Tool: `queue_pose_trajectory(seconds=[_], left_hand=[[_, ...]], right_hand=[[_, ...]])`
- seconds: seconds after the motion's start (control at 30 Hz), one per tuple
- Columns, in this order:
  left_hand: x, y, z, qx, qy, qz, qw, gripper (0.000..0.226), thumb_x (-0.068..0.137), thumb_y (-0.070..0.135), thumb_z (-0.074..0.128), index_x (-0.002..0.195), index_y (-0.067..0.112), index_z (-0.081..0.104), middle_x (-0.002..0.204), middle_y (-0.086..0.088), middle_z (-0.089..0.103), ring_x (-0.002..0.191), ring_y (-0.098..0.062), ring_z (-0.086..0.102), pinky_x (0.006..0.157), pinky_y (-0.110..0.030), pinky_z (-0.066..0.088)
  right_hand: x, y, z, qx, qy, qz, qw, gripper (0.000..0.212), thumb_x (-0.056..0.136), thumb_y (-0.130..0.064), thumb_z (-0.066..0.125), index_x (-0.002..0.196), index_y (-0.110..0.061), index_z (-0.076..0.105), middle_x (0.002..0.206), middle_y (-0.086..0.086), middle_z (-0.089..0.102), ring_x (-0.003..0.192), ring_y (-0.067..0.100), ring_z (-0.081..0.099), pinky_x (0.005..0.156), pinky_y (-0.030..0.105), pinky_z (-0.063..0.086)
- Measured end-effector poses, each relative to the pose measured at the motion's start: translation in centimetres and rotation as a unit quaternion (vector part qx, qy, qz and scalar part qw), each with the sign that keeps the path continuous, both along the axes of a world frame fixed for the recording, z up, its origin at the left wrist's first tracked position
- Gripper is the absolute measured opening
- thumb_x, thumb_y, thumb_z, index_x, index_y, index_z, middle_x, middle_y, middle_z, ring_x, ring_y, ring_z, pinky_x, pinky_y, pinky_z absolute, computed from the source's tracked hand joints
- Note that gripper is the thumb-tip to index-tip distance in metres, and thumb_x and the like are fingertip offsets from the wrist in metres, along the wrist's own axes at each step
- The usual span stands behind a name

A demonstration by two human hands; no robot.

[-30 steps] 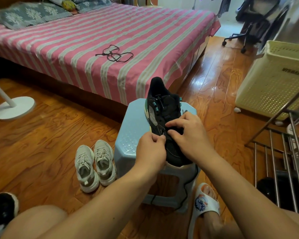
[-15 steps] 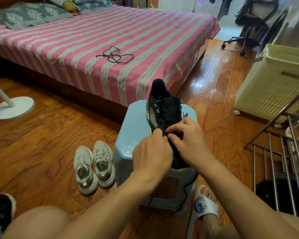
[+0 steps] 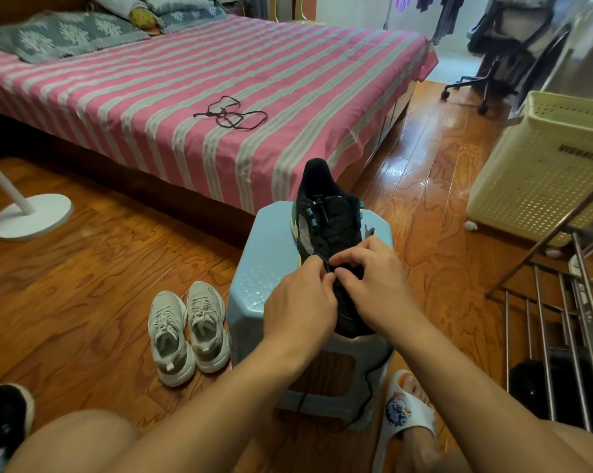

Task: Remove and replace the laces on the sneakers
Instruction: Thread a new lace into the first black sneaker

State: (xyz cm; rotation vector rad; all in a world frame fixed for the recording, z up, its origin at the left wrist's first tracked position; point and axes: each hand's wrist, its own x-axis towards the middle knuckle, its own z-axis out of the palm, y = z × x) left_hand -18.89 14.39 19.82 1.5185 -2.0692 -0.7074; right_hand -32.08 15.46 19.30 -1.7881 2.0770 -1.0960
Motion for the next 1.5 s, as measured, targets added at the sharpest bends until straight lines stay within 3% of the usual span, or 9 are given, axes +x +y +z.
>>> queue_pose_trajectory(seconds=[0.13,0.33,0.43,0.7,0.93,1.07,1.27,1.4,1.5], left_hand=[[0.2,0.0,-0.4,-0.037,0.033,-0.004,0.999,0.018,0.104,0.034,0.049,0.087,0.027,0.048,0.078,0.003,0.058,0.076,-0.021,0.056,0.062,-0.043,0.047],[-0.1,-1.0,-0.7,0.120,0.156,0.074,0.978,0.020,0.101,0.026,0.060,0.083,0.021,0.056,0.080,0.003,0.060,0.077,-0.014,0.057,0.067,-0.036,0.049],[-0.5,-1.0,-0.7,0.129,0.181,0.106,0.969,0.021,0.101,0.026,0.061,0.081,0.020,0.056,0.079,0.002,0.059,0.075,-0.013,0.055,0.062,-0.031,0.041],[-0.6,-0.6,-0.5,0.005,0.071,0.069,0.995,0.025,0.103,0.039,0.052,0.082,0.025,0.051,0.076,0.006,0.060,0.075,-0.017,0.058,0.064,-0.039,0.048],[0.6,-3.6,-0.2,0.033,0.044,0.049,0.997,0.034,0.094,0.054,0.063,0.083,0.024,0.050,0.079,0.006,0.060,0.078,-0.019,0.057,0.065,-0.040,0.046],[0.7,-4.9,0.2,0.062,0.107,-0.001,0.992,0.025,0.093,0.038,0.070,0.088,0.022,0.052,0.080,0.003,0.058,0.076,-0.017,0.057,0.068,-0.038,0.048],[-0.2,-5.5,1.1,0.043,0.073,-0.017,0.996,0.015,0.092,0.022,0.065,0.080,0.021,0.056,0.080,0.001,0.062,0.078,-0.018,0.059,0.064,-0.034,0.047],[0.3,-5.7,2.8,0.014,0.223,0.008,0.975,0.014,0.094,0.016,0.069,0.081,0.014,0.063,0.074,0.004,0.060,0.070,-0.011,0.056,0.065,-0.026,0.046],[2.1,-6.7,6.0,-0.057,0.388,0.048,0.919,0.010,0.099,0.015,0.065,0.089,0.017,0.063,0.074,0.000,0.062,0.065,-0.011,0.058,0.068,-0.034,0.053]], right_hand=[[-0.1,-0.1,0.0,-0.001,-0.013,0.003,1.000,0.017,0.087,-0.012,0.073,0.099,-0.023,0.078,0.090,-0.008,0.051,0.097,0.016,0.051,0.083,0.023,0.036],[0.2,0.2,0.0,-0.005,-0.007,0.007,1.000,0.017,0.088,-0.013,0.073,0.101,-0.023,0.078,0.091,-0.008,0.050,0.097,0.018,0.052,0.087,0.030,0.043],[0.2,0.2,0.1,-0.008,-0.008,0.002,1.000,0.017,0.088,-0.013,0.073,0.101,-0.022,0.078,0.091,-0.008,0.050,0.097,0.018,0.052,0.087,0.030,0.044],[0.2,0.2,0.0,-0.008,-0.019,-0.004,1.000,0.017,0.088,-0.012,0.072,0.100,-0.022,0.078,0.091,-0.005,0.052,0.097,0.017,0.052,0.085,0.027,0.041],[0.7,0.5,-0.3,-0.014,-0.023,0.005,1.000,0.026,0.086,-0.013,0.074,0.110,-0.023,0.071,0.094,-0.010,0.049,0.097,0.014,0.052,0.087,0.027,0.043],[0.5,0.8,-0.2,-0.011,-0.048,0.006,0.999,0.037,0.084,-0.011,0.077,0.116,-0.022,0.062,0.092,-0.016,0.049,0.093,0.009,0.050,0.082,0.018,0.039],[0.4,0.8,-0.1,-0.019,-0.015,0.015,1.000,0.032,0.083,-0.011,0.078,0.111,-0.021,0.065,0.094,-0.012,0.052,0.092,0.011,0.050,0.079,0.017,0.037],[0.2,0.7,0.0,-0.003,-0.009,0.020,1.000,0.030,0.085,-0.015,0.077,0.111,-0.022,0.065,0.093,-0.015,0.049,0.092,0.009,0.049,0.078,0.014,0.036],[0.0,0.6,0.0,-0.002,0.001,0.033,0.999,0.026,0.084,-0.015,0.077,0.107,-0.023,0.067,0.093,-0.013,0.050,0.093,0.011,0.050,0.081,0.020,0.037]])
